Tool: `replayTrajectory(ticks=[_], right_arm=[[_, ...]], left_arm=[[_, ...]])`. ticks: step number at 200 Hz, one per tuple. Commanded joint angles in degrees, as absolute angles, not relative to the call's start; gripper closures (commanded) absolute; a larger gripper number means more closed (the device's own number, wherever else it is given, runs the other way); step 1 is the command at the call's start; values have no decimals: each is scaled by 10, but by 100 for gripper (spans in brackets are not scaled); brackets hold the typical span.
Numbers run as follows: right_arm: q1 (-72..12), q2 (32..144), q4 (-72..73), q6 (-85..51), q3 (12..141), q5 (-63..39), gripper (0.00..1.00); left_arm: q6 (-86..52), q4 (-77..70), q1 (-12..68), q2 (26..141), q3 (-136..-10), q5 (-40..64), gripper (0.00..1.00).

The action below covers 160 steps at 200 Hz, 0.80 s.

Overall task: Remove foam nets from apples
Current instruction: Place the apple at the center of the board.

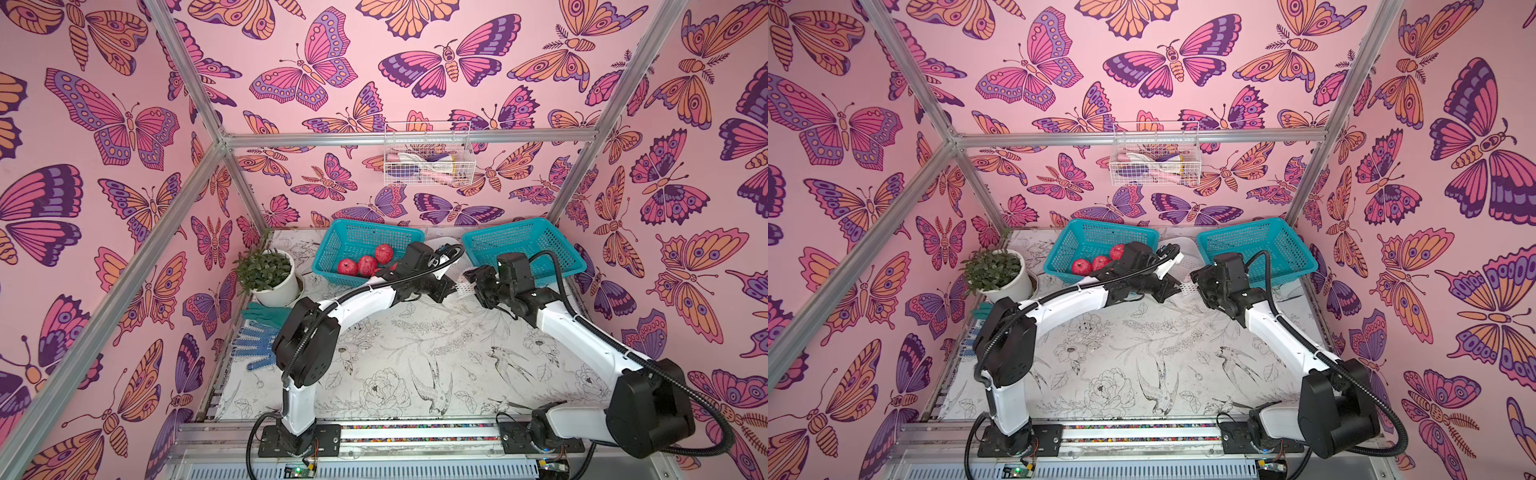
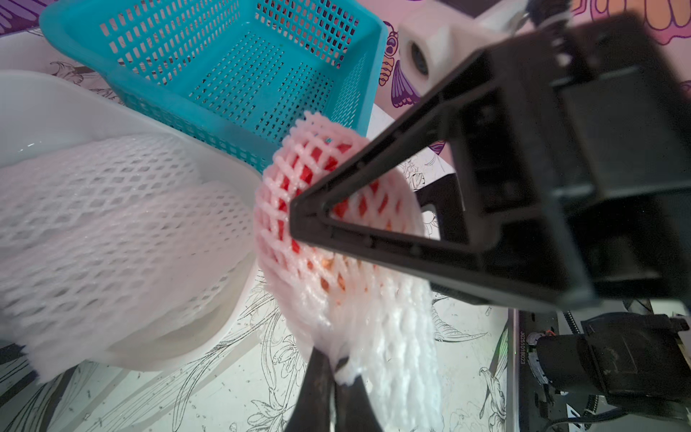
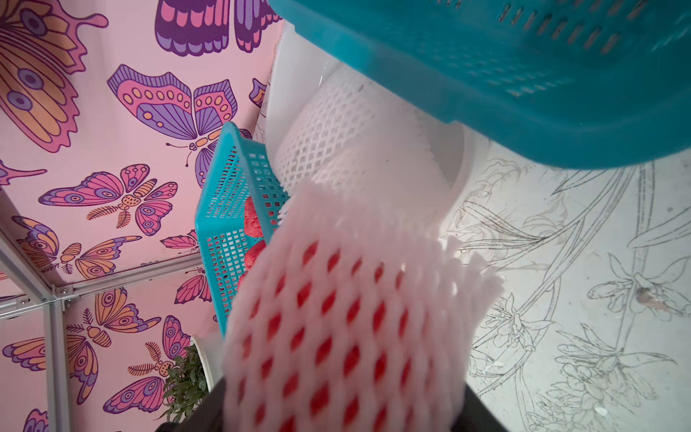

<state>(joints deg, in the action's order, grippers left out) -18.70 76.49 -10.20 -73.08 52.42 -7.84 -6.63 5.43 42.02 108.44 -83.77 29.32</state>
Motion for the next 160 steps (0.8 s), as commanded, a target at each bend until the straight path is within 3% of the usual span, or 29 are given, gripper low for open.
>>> replayTrajectory(ticks=[1,69,160], right_arm=[[-198,756,-80,-757,503,-96,40],[-235,748,-25,-826,414,-101,38],[-266,778,17,-882,362,-103,27]], left_arm=[[-49,91,420,1050,-824,295,100],[-59,121,422,1027,-764,328,100],[-50,189,424,1033,-753,336,100]])
